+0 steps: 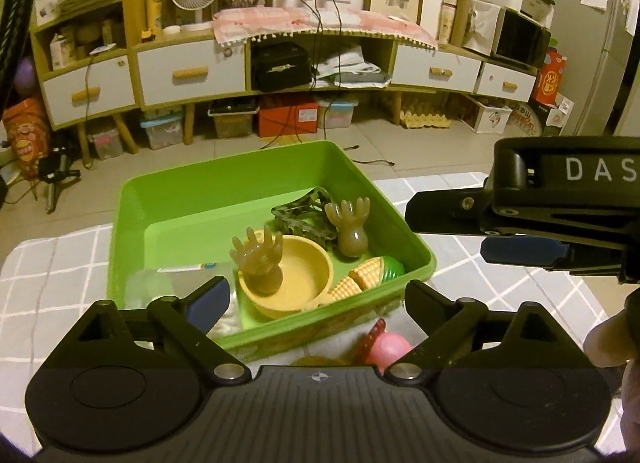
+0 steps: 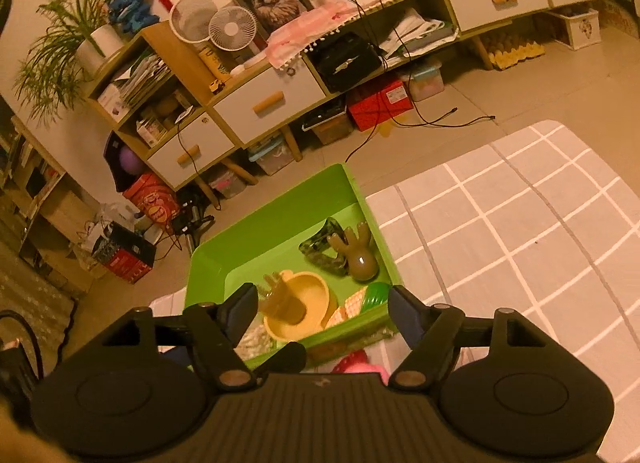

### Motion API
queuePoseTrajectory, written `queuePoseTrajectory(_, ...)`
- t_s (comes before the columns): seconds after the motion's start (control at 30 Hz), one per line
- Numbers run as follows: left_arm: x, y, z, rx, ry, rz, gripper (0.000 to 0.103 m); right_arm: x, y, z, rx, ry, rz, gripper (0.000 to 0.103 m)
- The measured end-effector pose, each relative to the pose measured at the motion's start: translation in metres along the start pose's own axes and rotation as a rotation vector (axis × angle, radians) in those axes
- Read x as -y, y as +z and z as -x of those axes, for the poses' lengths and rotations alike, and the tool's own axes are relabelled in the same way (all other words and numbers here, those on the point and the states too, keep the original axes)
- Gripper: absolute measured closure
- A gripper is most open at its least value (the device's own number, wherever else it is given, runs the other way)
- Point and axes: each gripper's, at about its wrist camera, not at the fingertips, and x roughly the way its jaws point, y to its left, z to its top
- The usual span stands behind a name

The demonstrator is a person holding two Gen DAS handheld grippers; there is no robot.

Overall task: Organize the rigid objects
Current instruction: 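Open both tools and withdraw them from the green bin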

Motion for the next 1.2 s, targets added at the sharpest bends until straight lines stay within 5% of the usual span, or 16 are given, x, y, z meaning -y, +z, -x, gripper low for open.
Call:
queuePoseTrajectory(0.5, -0.009, -0.017, 0.040, -0.020, 0.040, 0.021, 0.002, -0.026, -0.030, 0.035, -0.031, -0.012, 0.080, 0.047)
queuePoseTrajectory(1.2, -0.053, -0.066, 0.071, -0.068, 0.098, 0.041, 0.002, -0.023, -0.084, 0.033, -0.082, -0.058, 0.196, 0.042)
